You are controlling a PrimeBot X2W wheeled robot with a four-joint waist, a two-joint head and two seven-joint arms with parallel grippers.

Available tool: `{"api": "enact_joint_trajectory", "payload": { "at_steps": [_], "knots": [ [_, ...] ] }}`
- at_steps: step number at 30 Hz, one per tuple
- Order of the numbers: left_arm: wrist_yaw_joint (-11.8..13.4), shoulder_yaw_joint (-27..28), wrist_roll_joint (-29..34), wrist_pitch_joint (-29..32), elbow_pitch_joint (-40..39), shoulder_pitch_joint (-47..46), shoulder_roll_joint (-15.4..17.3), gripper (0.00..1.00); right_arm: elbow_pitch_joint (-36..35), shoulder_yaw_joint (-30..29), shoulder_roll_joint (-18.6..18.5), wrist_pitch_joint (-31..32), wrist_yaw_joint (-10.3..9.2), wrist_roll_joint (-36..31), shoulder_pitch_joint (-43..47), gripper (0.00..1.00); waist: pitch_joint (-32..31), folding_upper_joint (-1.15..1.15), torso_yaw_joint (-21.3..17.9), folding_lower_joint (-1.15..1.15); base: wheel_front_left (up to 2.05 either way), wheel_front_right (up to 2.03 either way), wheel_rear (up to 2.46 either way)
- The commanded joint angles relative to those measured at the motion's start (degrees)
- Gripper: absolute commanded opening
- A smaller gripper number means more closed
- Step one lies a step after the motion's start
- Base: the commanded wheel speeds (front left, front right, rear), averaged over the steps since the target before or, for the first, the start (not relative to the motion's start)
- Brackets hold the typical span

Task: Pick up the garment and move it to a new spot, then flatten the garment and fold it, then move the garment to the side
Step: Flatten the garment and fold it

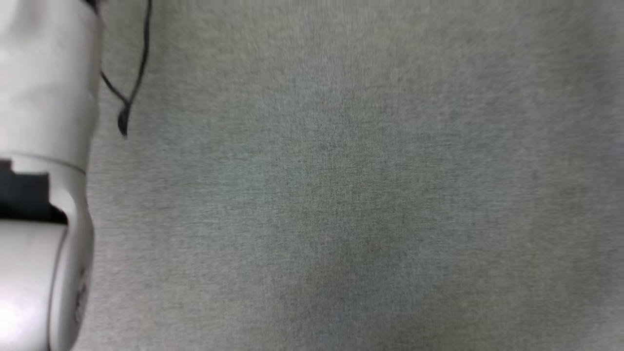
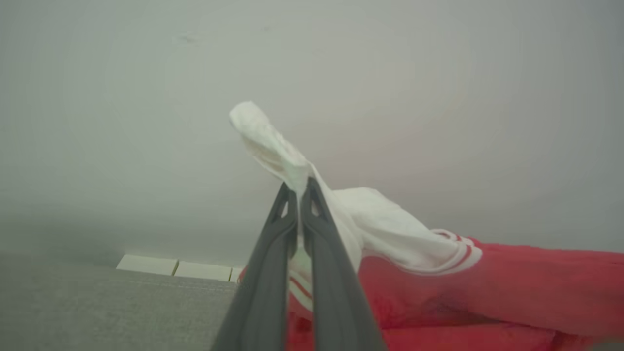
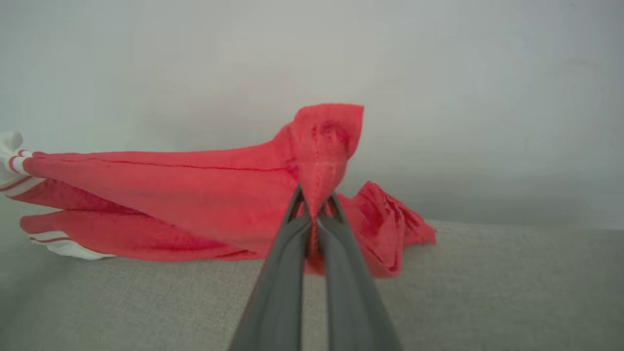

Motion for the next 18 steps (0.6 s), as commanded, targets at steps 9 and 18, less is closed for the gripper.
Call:
{"api": "enact_joint_trajectory", "payload": {
  "at_steps": [9,18],
  "knots": [
    [-2.62,4.17,-3.37,-1.10,0.97,18.02,0.37,0.00,-5.71,6.82,-4.67,-1.18,-0.05,5.99,18.16,0.00,-16.20,0.00,1.29,0.00,0.00,0.00,0.00],
    [-1.26,6.78,-3.08,-1.14,-7.08,40.31,1.94,0.00,-13.37,11.84,-7.81,-4.53,-0.08,9.64,36.78,0.00,-27.07,0.00,0.87,0.00,0.00,0.00,0.00]
  ]
}}
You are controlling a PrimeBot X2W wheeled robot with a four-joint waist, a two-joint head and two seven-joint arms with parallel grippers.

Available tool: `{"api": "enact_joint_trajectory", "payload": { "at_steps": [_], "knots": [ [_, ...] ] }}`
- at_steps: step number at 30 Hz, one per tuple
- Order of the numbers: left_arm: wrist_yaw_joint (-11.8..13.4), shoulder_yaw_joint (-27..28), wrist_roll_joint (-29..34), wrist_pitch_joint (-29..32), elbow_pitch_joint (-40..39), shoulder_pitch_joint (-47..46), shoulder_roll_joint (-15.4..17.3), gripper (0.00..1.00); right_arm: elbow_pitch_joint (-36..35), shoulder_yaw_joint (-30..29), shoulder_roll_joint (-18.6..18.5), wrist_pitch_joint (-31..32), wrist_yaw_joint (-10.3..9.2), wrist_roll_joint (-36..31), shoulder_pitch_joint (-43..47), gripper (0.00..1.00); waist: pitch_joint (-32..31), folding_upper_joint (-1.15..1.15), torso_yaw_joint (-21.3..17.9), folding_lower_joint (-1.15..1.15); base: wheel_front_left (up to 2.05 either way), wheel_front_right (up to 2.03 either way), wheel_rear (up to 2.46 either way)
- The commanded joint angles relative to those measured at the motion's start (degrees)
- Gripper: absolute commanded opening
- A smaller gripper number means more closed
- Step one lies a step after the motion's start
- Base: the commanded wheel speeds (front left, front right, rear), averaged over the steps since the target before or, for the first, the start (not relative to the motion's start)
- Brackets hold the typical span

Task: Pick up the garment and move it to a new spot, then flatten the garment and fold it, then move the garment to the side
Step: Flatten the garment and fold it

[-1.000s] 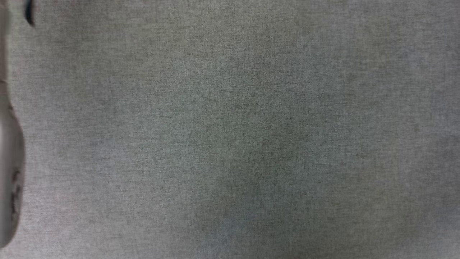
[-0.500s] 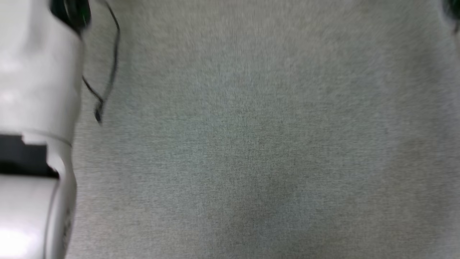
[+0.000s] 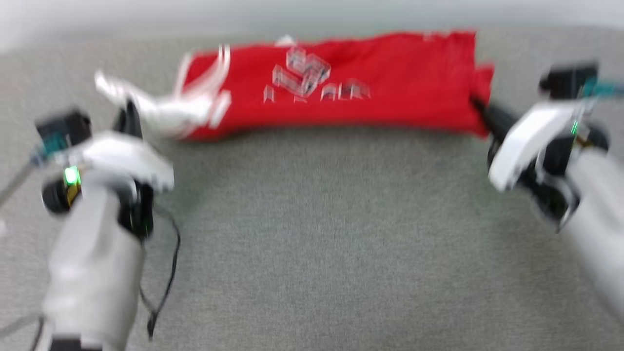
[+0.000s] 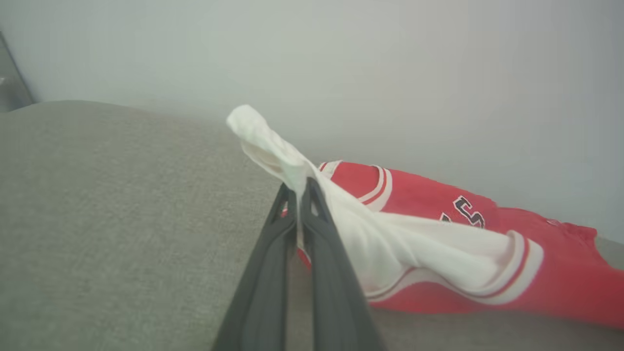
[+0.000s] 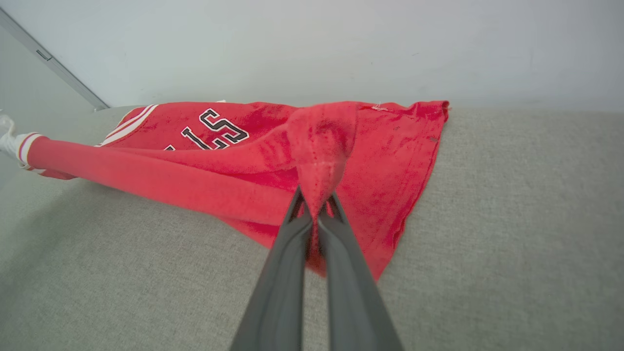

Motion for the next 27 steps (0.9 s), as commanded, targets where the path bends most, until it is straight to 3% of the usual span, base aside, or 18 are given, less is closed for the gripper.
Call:
{"api": "enact_joint_trajectory", "payload": {
  "at_steps": [1,4,12,13,20,24,27],
  "knots": [
    [0.66,0.77,-0.45,-0.40,-1.78,3.77,0.79,0.00,-0.74,0.19,-1.25,-0.65,-0.11,0.84,3.61,0.00,-4.95,0.00,-0.17,0.01,0.00,0.00,0.00],
    [1.38,1.27,-0.64,-0.41,-4.49,8.92,1.38,0.00,-2.13,0.36,-2.02,-1.38,-0.11,1.42,7.08,0.00,-6.72,0.00,-0.41,0.01,0.00,0.00,0.00],
    [9.20,4.54,-2.44,4.22,-28.54,33.86,4.16,0.00,-9.55,-3.04,-7.06,-3.37,-0.20,2.56,22.95,0.00,-12.70,0.00,-0.77,0.01,0.00,0.00,0.00],
    [9.20,4.54,-2.44,4.22,-28.54,33.86,4.16,0.00,-9.55,-3.04,-7.06,-3.37,-0.20,2.56,22.95,0.00,-12.70,0.00,-0.77,0.01,0.00,0.00,0.00],
    [18.56,5.69,-1.56,13.49,-55.32,49.44,6.16,0.00,-16.60,-11.26,-9.85,-0.45,-0.39,-0.30,33.60,0.00,-13.96,0.00,-0.78,0.01,0.00,0.00,0.00],
    [21.62,5.44,-0.62,17.44,-64.93,53.11,7.34,0.00,-21.83,-17.30,-8.64,3.29,-0.40,-4.27,37.55,0.00,-13.21,0.00,-1.49,0.01,0.00,0.00,0.00],
    [21.98,4.42,-0.28,19.49,-67.78,52.28,7.76,0.00,-24.97,-21.18,-6.61,7.93,-0.39,-8.34,38.76,0.00,-11.66,0.00,-1.85,0.01,0.00,0.00,0.00]
  ]
}}
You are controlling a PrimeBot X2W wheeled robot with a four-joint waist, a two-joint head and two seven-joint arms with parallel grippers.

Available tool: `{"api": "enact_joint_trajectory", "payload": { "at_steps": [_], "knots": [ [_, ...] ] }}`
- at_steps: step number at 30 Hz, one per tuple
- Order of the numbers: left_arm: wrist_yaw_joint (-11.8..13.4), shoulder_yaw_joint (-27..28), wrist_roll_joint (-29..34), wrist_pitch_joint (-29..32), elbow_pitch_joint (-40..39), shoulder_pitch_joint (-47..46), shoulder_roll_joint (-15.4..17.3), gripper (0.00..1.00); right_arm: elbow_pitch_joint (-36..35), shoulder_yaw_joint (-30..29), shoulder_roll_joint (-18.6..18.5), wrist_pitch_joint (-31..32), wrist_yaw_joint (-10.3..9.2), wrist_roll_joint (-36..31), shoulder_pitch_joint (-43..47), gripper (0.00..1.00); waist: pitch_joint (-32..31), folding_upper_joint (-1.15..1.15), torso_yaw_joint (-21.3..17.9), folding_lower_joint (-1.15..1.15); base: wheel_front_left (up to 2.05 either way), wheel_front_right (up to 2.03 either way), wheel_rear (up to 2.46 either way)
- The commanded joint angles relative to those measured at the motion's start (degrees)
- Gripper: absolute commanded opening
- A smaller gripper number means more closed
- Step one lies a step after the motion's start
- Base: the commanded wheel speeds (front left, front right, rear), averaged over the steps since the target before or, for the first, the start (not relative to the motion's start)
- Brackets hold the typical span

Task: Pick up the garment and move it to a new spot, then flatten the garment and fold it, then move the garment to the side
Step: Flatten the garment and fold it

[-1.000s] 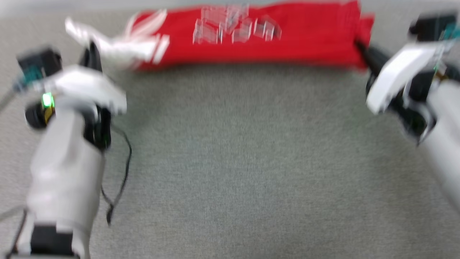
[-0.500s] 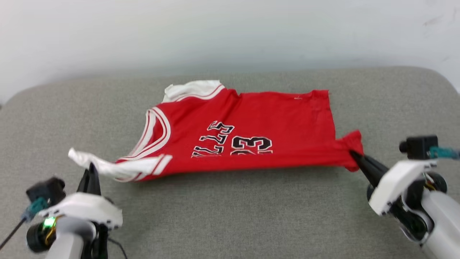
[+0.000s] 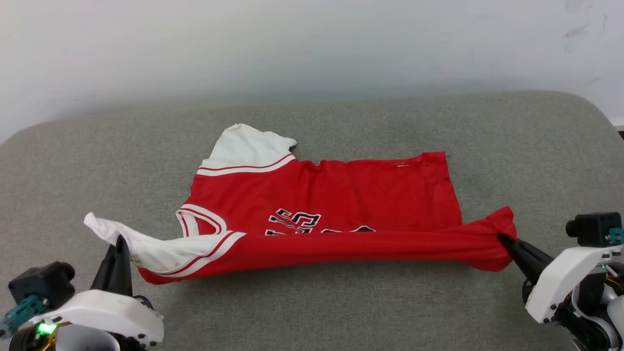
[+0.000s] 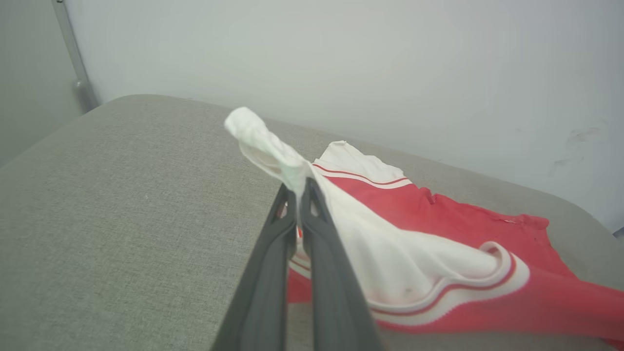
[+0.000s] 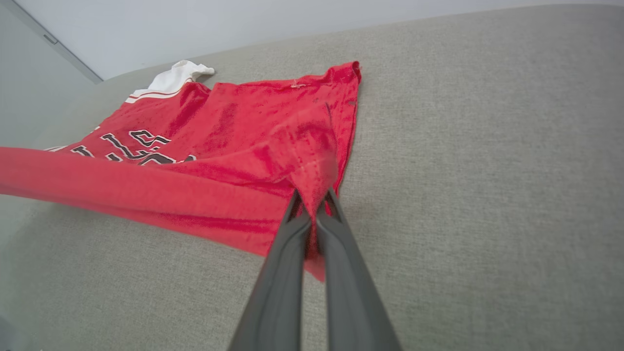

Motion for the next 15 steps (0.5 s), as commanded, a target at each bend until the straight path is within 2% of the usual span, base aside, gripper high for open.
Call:
{"api": "enact_joint_trajectory", "payload": {
  "at_steps": [1,7,15],
  "knots": [
    [0.60,0.68,0.36,0.23,0.05,-1.22,0.83,0.00,-0.33,-1.52,0.25,1.15,-0.70,-1.07,0.49,0.00,1.32,0.00,-0.28,0.01,0.00,0.00,0.00],
    [-1.82,-2.36,-0.36,2.11,5.72,-7.76,0.19,0.00,-2.21,-4.99,5.89,9.28,-0.46,-9.65,-1.80,0.00,5.56,0.00,-0.51,0.01,0.00,0.00,0.00],
    [-5.32,-5.02,-2.07,3.74,17.74,-14.18,-1.10,0.00,0.94,-3.59,10.18,12.37,-0.45,-11.65,-4.47,0.00,9.26,0.00,0.10,0.01,0.00,0.00,0.00]
  ]
}}
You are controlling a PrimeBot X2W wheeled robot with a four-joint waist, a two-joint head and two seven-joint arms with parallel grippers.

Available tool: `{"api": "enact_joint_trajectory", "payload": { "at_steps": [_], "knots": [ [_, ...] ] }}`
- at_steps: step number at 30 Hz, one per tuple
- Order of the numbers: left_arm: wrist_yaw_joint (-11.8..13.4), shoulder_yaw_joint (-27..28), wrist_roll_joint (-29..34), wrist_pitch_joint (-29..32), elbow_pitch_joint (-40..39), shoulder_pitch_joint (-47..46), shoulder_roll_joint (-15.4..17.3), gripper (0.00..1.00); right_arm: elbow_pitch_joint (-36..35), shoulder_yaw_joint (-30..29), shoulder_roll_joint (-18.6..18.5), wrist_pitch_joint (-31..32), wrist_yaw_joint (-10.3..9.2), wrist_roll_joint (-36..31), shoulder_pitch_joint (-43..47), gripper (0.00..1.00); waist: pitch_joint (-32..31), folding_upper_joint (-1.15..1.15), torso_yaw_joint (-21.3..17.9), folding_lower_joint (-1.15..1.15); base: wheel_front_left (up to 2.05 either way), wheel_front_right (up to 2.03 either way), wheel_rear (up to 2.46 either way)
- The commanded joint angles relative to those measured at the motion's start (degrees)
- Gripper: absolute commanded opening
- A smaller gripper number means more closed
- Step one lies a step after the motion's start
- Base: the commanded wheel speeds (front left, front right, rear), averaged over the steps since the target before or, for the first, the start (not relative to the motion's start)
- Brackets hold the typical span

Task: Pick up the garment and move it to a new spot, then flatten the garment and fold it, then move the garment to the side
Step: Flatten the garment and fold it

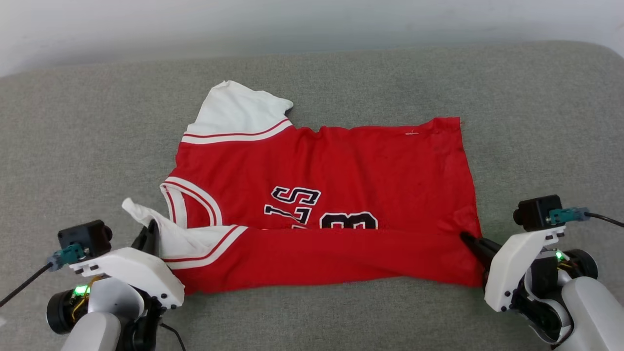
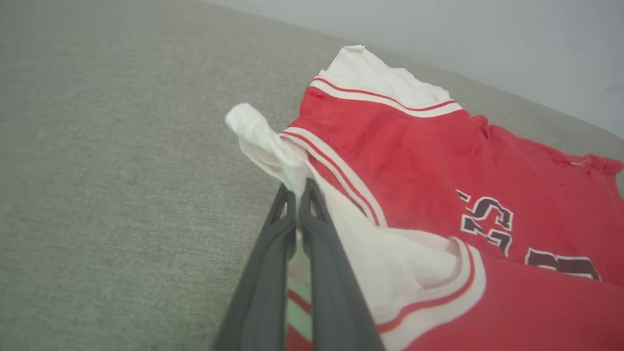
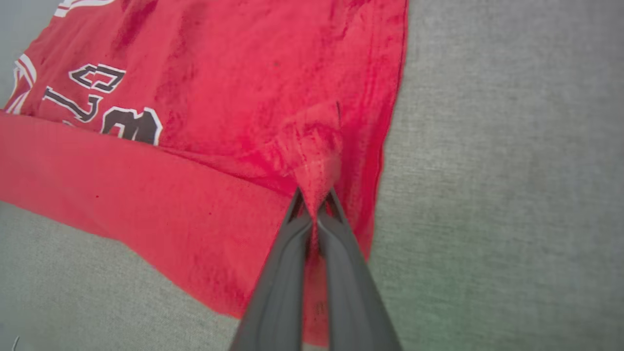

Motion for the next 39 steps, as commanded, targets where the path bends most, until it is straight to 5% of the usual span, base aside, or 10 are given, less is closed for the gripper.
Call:
{"api": "enact_joint_trajectory", "payload": {
  "at_steps": [1,7,8,9,10,11,17,23,39],
  "knots": [
    [-0.37,-0.20,-0.21,0.24,1.30,-0.68,-0.07,0.00,0.55,0.30,0.28,0.05,-0.08,-0.10,-0.61,0.00,0.45,0.00,0.26,0.00,0.00,0.00,0.00],
    [-2.90,-1.69,-1.50,0.85,8.24,-2.97,-0.94,0.00,3.80,1.40,0.45,-2.53,-0.08,-1.18,-0.32,0.00,1.31,0.00,0.62,0.00,0.00,0.00,0.00],
    [-3.58,-1.97,-1.75,0.88,9.14,-3.32,-1.15,0.20,4.35,1.57,0.39,-3.54,-0.09,-1.56,-0.47,0.15,1.34,0.00,0.60,0.00,0.00,0.00,0.00],
    [-4.04,-2.17,-1.99,0.78,10.08,-3.75,-1.48,0.45,4.82,1.44,0.62,-4.93,-0.09,-1.71,-0.71,0.41,1.37,0.00,0.57,0.00,0.00,0.00,0.00],
    [-4.63,-2.40,-2.01,0.51,10.94,-4.22,-1.65,0.86,5.39,1.48,0.62,-6.05,-0.09,-2.18,-0.88,0.91,1.31,0.00,0.57,0.00,0.00,0.00,0.00],
    [-5.25,-2.68,-2.32,0.39,11.86,-4.60,-1.94,1.00,5.91,1.82,0.71,-6.95,-0.09,-2.25,-0.97,1.00,1.23,0.00,0.58,0.00,0.00,0.00,0.00],
    [-7.11,-2.38,-3.34,-0.75,14.91,-5.74,-1.93,1.00,4.91,2.37,0.61,-16.06,-0.07,-1.29,-0.11,1.00,-1.12,0.00,0.43,0.00,0.00,0.00,0.00],
    [-7.75,-2.25,-3.64,3.29,11.66,-3.75,1.97,1.00,0.22,0.81,0.05,-24.44,-0.07,-2.55,2.70,1.00,-4.53,0.00,-0.21,0.00,0.00,0.00,0.00],
    [-2.87,-3.01,-9.10,32.68,-7.05,3.33,16.02,1.00,-19.12,-10.40,4.64,-25.07,-0.07,-10.21,10.57,1.00,-2.04,0.00,-4.22,0.00,0.00,0.00,0.00]
  ]
}}
